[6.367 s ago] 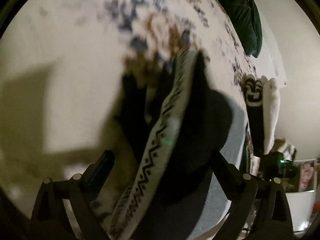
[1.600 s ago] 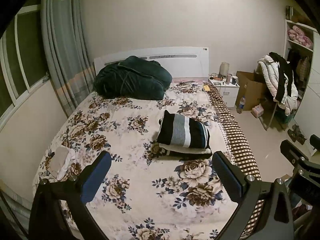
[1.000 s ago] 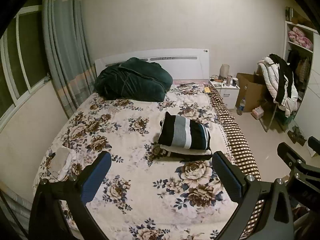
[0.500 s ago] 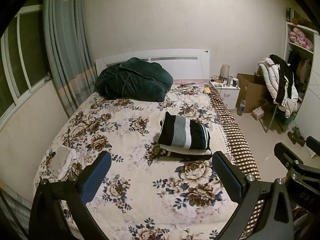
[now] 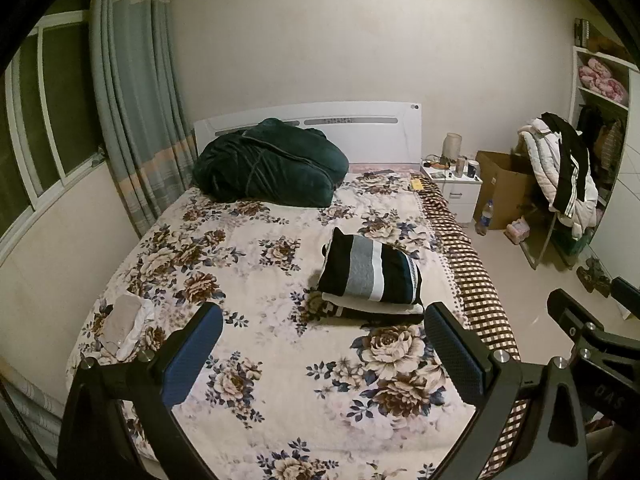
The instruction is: Fold small clothes
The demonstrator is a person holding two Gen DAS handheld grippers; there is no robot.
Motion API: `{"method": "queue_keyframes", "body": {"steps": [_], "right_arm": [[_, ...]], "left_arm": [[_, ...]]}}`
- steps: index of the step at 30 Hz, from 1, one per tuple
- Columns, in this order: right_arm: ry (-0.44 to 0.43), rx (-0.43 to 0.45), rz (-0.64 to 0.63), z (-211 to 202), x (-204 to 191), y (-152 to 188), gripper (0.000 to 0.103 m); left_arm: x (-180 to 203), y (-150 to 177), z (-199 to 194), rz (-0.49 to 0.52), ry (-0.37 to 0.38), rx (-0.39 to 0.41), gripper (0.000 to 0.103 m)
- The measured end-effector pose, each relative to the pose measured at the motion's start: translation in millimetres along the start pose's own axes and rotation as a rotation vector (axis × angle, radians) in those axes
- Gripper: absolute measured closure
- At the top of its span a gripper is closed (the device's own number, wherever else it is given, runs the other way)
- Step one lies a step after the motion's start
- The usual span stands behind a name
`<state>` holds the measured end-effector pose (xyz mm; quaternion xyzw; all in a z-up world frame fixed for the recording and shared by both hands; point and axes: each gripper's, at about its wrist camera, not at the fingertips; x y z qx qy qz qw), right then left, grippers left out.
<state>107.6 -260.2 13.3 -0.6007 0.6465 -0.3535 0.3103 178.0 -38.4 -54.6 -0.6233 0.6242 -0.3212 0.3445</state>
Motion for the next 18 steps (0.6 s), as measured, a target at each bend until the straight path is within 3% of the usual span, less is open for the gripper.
{"method": "queue_keyframes", "body": {"steps": [18], "right_arm": [[-0.001,0.0,0.003,-1.2,1.9,1.0,0.0]], "left_arm": [[-1.3,-7.3,-0.1,-0.006,-0.021,0.022,0.0]]}}
Point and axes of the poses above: each gripper's, at about its wrist camera, not at the fingertips, and z roughly the way its jaws point, x to its right, y to its underside, and after that the axes turned 3 degrees about x, right-handed
